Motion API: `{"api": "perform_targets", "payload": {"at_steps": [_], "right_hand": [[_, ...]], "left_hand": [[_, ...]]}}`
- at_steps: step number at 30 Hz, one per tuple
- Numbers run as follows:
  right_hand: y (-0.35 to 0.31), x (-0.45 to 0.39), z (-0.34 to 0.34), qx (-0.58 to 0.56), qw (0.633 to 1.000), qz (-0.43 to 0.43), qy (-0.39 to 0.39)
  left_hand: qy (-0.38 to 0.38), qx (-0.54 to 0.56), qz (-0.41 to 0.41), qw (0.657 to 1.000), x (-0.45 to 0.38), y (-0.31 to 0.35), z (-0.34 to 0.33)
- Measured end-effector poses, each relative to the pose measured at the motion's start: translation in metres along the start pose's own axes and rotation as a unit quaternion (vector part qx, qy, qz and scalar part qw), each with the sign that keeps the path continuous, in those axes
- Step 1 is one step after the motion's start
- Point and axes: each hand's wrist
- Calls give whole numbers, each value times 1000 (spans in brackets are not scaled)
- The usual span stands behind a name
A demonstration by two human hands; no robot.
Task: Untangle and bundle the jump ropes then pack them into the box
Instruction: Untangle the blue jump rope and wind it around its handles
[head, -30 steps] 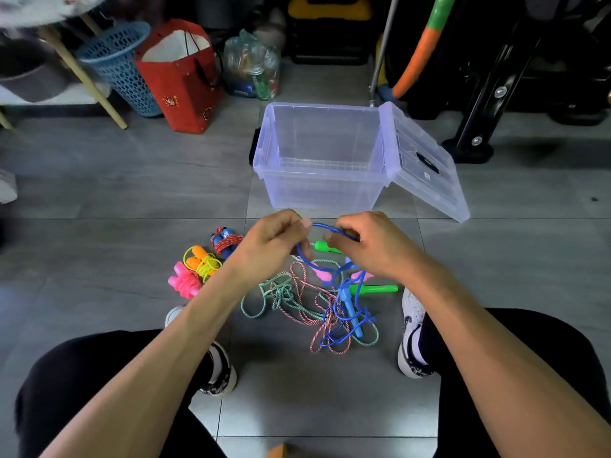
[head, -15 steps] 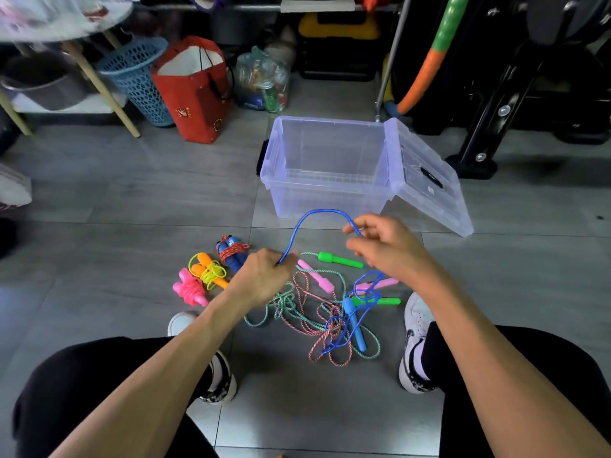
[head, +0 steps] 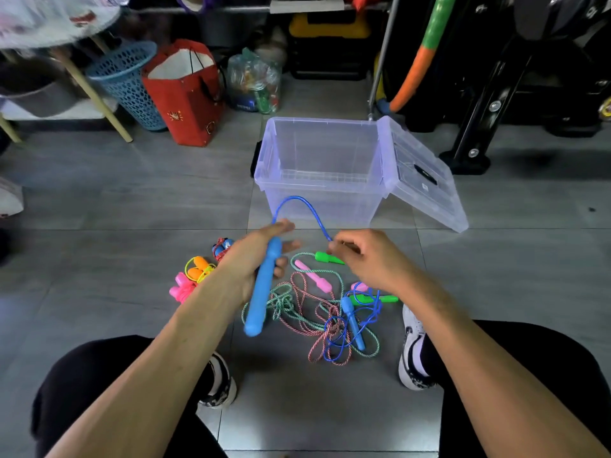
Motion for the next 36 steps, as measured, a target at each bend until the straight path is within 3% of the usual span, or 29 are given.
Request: {"api": "perform_targets", "payload": {"at_steps": [3,8,11,15,16,18,20,22,24,26,29,30,32,34,36], "right_hand": [[-2,3,-3,28,998,40,-44],[-11,3,-7,54,996,50,-53],[-15,2,-6,41,998,20,-47],[-4,-2,8,81,996,-13,-30],[0,-2,11,98,995,-14,-17],[4,-2,15,101,995,-9,0],[5,1,13,101,995,0,11],[6,2,8,107,993,-1,52],[7,-1,6,114,990,-2,86],[7,-3,4,123,991,1,60],[0,-1,-4,141,989,24,-46],[-3,0,-7,143,987,31,-72],[-7,1,-10,138,986,44,-88],[-10,0,-9,125,989,47,-71],[-12,-1,-7,109,992,46,-49]], "left_hand": [[-4,-113,15,993,-2,-10,-7],[17,-94,-72,993,3,-15,-15],[67,-26,-127,989,4,-5,-12],[181,135,-103,969,-20,24,26],[202,114,-91,969,-26,28,36],[212,-40,-78,973,-31,26,41],[180,-233,-87,952,-28,12,33],[161,-395,-100,899,-21,0,24],[150,-486,-108,854,-17,-5,19],[139,-462,-132,866,-15,-8,16],[105,-300,-222,922,-7,-13,1],[97,-297,-262,913,-5,-13,-3],[43,-384,-325,863,-6,-15,-5],[-36,-452,-338,825,-3,-17,-5],[-49,-455,-329,826,-1,-19,-4]]}}
Point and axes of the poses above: each hand's wrist, its own x-axis away from the middle knuckle, its own z-axis out of the back of the hand, y = z × x, and after that the axes turned 10 degrees about y, right-handed
